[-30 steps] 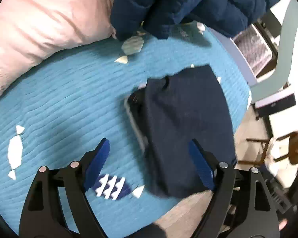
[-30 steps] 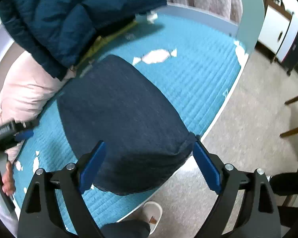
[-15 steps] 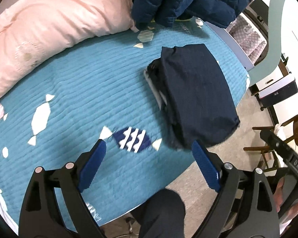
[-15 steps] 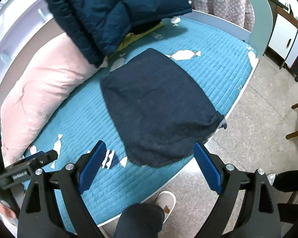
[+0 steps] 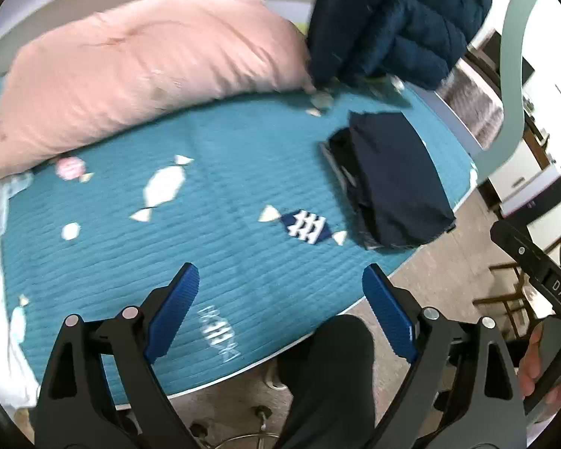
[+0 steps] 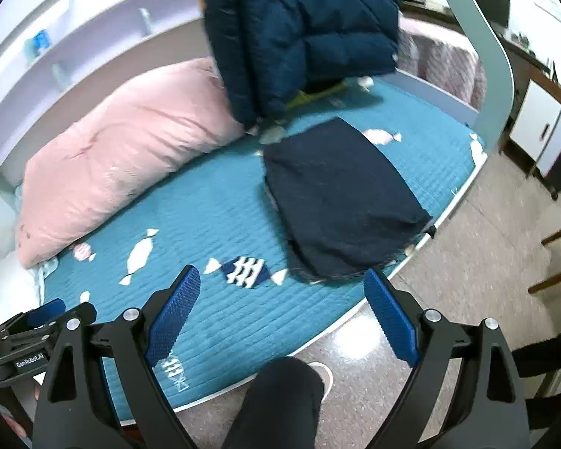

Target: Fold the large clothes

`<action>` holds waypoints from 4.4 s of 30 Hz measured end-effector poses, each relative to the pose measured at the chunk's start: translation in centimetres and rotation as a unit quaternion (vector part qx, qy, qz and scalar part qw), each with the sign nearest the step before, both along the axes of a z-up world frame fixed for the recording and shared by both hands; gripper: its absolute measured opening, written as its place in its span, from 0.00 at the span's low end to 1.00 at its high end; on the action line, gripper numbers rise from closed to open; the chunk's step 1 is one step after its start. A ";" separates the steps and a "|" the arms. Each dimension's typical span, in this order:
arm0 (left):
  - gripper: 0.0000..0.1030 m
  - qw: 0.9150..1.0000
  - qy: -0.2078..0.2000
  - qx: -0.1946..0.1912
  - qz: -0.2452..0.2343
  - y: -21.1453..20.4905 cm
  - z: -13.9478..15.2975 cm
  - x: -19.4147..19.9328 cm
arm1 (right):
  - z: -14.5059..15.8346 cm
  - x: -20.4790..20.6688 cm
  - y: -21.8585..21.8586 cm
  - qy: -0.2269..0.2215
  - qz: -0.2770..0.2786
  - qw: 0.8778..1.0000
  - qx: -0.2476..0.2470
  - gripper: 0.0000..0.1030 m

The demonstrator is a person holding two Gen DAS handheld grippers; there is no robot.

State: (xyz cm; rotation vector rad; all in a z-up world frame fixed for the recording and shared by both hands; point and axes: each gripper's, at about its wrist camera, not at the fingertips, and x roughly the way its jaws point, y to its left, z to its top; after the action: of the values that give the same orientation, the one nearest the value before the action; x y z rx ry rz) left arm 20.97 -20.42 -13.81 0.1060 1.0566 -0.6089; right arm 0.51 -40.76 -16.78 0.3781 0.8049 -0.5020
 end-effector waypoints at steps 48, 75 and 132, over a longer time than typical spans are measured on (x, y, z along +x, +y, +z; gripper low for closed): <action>0.90 0.953 -0.247 -0.037 0.173 19.9 13.5 -12.8 | 8.5 -4.6 19.2 -0.179 0.121 0.968 -0.124 0.84; 0.90 0.957 -0.226 -0.025 0.179 20.6 12.9 -12.9 | 7.9 -4.9 20.8 -0.156 0.128 0.969 -0.143 0.92; 0.90 0.973 -0.168 -0.025 0.153 18.6 9.8 -11.9 | 6.9 -4.2 21.3 -0.115 0.112 0.973 -0.164 0.93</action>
State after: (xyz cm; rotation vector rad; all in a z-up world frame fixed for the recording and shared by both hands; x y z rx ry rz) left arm 9.02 -1.83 -3.97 0.0002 0.7094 -0.3216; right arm -3.64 -19.50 -9.86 0.0351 0.5185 -0.3633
